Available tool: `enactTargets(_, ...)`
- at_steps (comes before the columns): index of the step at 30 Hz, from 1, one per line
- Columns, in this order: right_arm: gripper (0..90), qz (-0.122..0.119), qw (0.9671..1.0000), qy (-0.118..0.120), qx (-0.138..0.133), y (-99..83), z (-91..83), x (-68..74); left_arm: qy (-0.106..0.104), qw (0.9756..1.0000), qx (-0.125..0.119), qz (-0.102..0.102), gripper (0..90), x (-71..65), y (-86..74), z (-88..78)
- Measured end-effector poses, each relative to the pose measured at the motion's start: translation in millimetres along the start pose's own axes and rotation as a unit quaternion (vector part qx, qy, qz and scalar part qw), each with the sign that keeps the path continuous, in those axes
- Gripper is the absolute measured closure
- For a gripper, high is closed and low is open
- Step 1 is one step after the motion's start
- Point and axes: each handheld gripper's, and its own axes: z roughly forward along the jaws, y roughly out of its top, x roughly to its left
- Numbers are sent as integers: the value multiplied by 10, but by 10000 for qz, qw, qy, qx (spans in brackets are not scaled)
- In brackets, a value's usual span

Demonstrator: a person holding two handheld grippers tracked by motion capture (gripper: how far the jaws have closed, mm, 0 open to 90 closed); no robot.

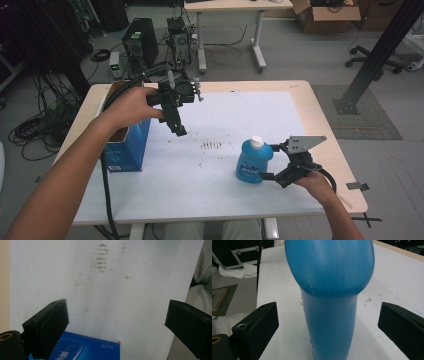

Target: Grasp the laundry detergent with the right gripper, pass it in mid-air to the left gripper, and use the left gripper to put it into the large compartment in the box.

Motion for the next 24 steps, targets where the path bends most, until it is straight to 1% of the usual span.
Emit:
enactTargets(3,33,-6,10000,12,-45,5,26,0,6,10000,-3,-1,53,-1,-2,-7)
enactTargets(10,39,-27,10000,23,-53,0,86,7,-10,10000,5,-1,53,2,-1,6)
enactTargets(11,45,-23,10000,17,-89,1,100,7,-18,10000,10,7,53,3,0,12)
enactTargets(18,55,-40,10000,10,-65,-5,159,4,-25,10000,6,-1,54,3,0,21)
enactTargets(19,64,-52,10000,17,-62,-8,190,7,-23,10000,11,1,54,5,-1,22)
enactTargets(24,89,-48,9999,3,-98,-10,215,5,-21,10000,-1,-4,54,8,-6,27)
